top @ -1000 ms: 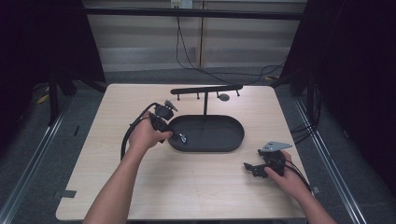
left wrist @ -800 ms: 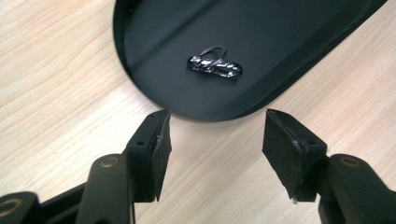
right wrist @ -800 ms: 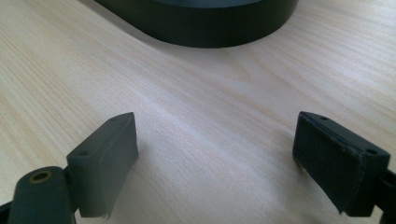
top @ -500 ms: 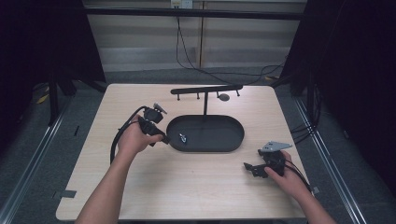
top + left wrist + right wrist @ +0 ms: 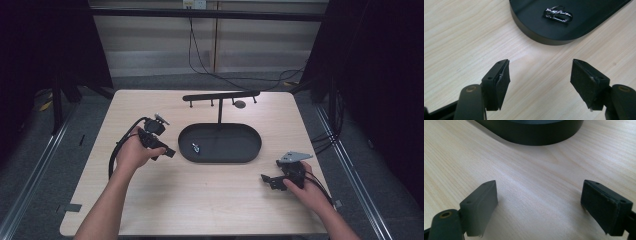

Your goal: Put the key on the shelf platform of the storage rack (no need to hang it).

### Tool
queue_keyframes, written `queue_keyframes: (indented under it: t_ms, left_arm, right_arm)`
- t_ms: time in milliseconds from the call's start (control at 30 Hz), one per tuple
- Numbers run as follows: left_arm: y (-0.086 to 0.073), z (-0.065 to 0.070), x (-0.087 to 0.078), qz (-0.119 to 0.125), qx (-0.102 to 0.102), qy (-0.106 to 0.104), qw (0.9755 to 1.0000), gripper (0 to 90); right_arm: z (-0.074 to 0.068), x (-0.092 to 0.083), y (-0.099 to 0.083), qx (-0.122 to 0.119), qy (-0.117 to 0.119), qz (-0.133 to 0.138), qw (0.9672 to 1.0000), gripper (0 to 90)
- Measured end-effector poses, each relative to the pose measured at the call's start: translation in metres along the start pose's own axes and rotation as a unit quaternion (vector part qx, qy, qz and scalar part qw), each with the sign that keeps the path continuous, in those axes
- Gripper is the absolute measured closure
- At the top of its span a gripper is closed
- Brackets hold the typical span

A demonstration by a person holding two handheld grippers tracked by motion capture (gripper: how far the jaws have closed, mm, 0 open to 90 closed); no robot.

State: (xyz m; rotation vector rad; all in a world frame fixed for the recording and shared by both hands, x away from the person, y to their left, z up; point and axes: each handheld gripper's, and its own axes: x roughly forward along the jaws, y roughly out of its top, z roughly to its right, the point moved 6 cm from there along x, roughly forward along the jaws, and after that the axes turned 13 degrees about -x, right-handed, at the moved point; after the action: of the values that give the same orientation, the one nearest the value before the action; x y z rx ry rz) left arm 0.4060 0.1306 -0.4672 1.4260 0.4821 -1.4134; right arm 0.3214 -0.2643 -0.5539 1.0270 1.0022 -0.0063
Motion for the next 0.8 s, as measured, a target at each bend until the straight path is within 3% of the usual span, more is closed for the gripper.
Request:
queue_keyframes:
  t_ms: [800]
  left_arm:
    - [-0.026,-0.027,-0.004,0.005,-0.014,-0.005,0.9999,26.4]
  right_arm:
    - [0.0,0.0,0.0,-0.001,0.0,0.0,1.0,13.4]
